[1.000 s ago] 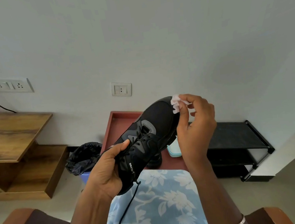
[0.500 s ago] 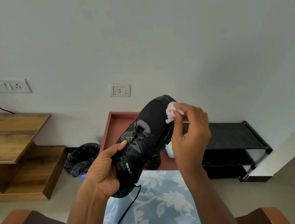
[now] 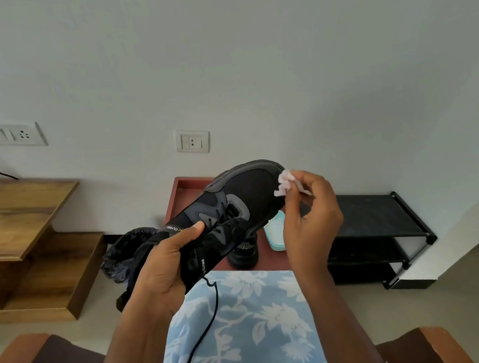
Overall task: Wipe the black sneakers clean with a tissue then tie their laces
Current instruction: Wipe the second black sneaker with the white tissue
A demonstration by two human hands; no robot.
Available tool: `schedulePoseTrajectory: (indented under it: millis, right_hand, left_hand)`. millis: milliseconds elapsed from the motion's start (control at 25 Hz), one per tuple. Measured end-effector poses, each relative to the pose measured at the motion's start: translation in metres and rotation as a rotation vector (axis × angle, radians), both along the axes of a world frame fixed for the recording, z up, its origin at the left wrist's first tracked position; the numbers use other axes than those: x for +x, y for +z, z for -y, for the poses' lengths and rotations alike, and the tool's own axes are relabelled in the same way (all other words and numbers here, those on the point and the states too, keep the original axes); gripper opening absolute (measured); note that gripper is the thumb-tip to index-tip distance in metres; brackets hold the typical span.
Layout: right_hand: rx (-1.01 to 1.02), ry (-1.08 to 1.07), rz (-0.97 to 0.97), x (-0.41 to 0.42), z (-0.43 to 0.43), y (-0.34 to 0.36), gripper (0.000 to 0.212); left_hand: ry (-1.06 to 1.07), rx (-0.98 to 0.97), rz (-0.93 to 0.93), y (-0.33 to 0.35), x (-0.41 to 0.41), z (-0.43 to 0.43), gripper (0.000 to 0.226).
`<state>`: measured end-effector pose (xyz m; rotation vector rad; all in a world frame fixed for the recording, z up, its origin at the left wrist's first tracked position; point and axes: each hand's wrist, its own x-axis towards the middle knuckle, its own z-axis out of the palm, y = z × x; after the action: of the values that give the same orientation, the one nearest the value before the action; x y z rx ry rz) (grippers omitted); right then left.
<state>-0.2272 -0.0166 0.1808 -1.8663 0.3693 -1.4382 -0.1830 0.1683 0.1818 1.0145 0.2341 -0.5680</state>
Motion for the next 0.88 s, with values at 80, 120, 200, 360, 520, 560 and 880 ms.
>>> schedulePoseTrajectory:
  millis: [80,120,200,360,520,560,880]
  right_hand:
    - [-0.022,0.004,-0.075,0.004,0.009,0.013,0.012]
    - [-0.039,0.001,-0.121,0.006,0.011,0.016,0.01]
    - [-0.028,-0.007,-0.176,0.007,0.013,0.015,0.009]
    - [0.017,-0.095,-0.155,0.003,0.006,0.008,0.009]
    - [-0.025,-0.181,-0.188,0.004,-0.004,0.008,0.013]
    - [-0.039,-0.186,-0.196,0.004,-0.007,0.009,0.014]
    - [-0.328,-0.043,-0.189,0.002,-0.047,0.002,0.034]
  left_hand:
    - [0.04,0.077,0.084,0.0,-0.004,0.0,0.02]
    - [0.054,0.101,0.122,-0.001,-0.004,-0.001,0.028]
    - [0.049,0.114,0.171,-0.003,-0.003,-0.003,0.052]
    - [0.006,0.208,0.256,-0.004,-0.002,-0.007,0.048]
    - [-0.011,0.249,0.325,-0.003,-0.004,-0.007,0.036]
    - [-0.003,0.271,0.33,-0.004,-0.003,-0.007,0.036]
    - [-0.03,0.438,0.476,-0.009,-0.007,0.003,0.016]
